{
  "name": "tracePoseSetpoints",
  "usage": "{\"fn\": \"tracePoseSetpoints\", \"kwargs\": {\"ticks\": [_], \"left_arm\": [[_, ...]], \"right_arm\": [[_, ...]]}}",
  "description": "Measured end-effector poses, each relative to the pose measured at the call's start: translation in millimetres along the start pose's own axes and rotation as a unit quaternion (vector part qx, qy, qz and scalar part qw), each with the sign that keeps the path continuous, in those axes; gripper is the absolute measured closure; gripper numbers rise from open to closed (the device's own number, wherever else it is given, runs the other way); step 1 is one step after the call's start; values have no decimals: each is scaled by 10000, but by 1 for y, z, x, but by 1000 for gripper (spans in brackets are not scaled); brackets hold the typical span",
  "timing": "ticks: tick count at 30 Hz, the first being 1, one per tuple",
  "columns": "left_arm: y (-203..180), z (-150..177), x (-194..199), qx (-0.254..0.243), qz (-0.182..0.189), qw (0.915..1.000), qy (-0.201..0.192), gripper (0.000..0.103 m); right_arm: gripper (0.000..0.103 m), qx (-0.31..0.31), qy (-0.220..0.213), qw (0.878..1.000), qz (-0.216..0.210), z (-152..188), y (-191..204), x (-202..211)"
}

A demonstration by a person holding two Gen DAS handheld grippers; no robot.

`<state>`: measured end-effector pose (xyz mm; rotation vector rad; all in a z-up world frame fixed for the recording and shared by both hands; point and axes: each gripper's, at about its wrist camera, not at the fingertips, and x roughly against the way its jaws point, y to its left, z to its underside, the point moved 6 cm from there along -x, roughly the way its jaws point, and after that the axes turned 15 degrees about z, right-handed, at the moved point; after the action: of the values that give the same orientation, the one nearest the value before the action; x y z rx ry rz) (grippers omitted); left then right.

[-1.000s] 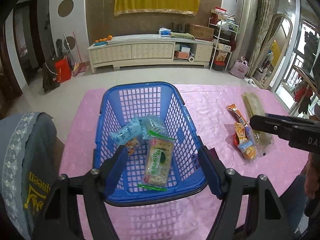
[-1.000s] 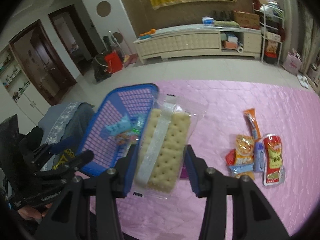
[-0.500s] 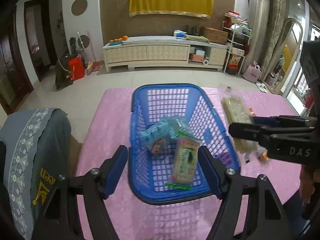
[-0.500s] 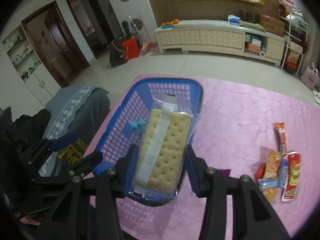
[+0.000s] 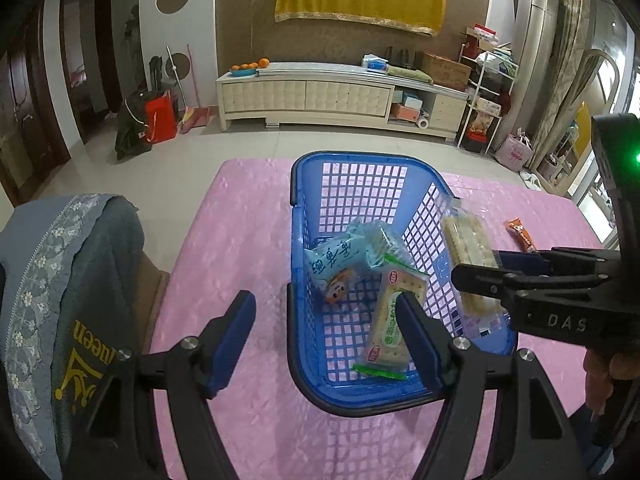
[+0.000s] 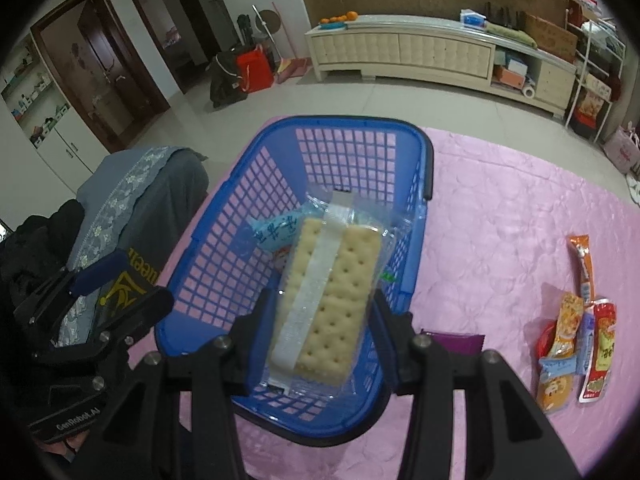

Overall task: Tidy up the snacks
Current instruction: 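Lower the cracker pack into the basket and open the right gripper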

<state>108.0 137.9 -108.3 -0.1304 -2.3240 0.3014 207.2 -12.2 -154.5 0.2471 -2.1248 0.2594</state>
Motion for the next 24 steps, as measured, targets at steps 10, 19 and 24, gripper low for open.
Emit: {"fn": "tracePoseSetpoints", "kwargs": {"ticks": [10, 19, 24], "left_arm": [[-4, 3, 0, -50, -12, 10000, 51, 32], [-30, -1, 11, -166, 170, 9995, -189, 32], [-55, 0, 11, -376, 272, 9987, -200, 32]], "right_arm": [[22, -37, -108, 9998, 167, 9, -14, 4], [18, -313, -358, 9984, 307, 20, -51, 27], [18, -454, -479, 9970, 397, 29, -71, 42]]}}
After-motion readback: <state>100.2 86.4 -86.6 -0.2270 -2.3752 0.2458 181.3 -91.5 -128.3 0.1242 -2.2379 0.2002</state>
